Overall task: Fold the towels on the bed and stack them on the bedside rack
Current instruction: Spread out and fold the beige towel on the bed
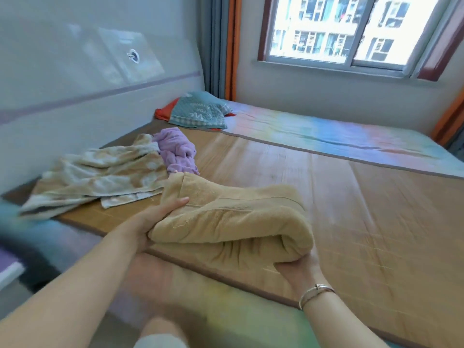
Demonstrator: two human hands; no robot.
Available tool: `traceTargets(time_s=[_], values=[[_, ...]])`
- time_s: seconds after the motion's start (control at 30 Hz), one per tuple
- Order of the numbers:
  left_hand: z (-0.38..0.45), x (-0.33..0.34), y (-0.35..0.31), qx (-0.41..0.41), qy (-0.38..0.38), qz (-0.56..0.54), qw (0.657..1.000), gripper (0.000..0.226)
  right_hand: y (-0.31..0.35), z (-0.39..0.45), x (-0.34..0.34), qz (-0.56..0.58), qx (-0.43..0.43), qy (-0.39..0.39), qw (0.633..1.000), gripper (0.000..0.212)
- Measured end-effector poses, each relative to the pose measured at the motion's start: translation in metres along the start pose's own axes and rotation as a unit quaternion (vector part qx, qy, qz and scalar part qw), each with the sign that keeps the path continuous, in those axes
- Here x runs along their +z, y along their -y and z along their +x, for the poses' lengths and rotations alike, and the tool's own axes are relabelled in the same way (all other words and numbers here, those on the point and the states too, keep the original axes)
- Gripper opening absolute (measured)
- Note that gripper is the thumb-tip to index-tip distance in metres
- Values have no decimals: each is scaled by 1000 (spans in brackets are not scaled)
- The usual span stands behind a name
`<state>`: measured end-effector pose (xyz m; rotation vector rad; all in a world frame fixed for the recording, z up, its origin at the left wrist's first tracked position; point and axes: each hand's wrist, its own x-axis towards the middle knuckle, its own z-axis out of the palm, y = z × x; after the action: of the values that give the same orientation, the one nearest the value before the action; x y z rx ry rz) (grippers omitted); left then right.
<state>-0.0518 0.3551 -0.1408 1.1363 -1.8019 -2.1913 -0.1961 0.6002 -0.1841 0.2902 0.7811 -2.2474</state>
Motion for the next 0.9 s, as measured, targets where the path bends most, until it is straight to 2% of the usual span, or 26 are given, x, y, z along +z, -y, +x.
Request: traceTargets(time_s=[0.07,0.23,0.33,0.4,0.5,0.57,0.7,0.8,0.9], values=[[-29,-38,-21,35,-30,-31,998,38,-33,4,41,-15,62,50,997,43],[-113,-163,-67,98,-154,-66,981,38,-126,7,161,-32,144,194,970,53],[-170,-243,-79,125,-256,-90,954,45,-191,-5,242,-27,197,261,945,40],[-191,-267,-84,131,-275,-102,947,42,-211,-9,272,-26,186,294,937,34],[-227,-322,-86,146,-344,-132,918,43,-262,-16,328,-50,226,294,928,42],[-246,-357,-86,152,-386,-150,898,49,-299,-13,362,-83,248,291,920,56],[-267,-408,-74,176,-436,-197,860,43,-363,-3,416,-125,296,335,886,87],[-272,-433,-53,187,-471,-243,827,35,-406,-1,441,-182,289,369,864,81],[-272,-458,-24,183,-514,-281,789,37,-452,-3,460,-281,275,398,829,72]])
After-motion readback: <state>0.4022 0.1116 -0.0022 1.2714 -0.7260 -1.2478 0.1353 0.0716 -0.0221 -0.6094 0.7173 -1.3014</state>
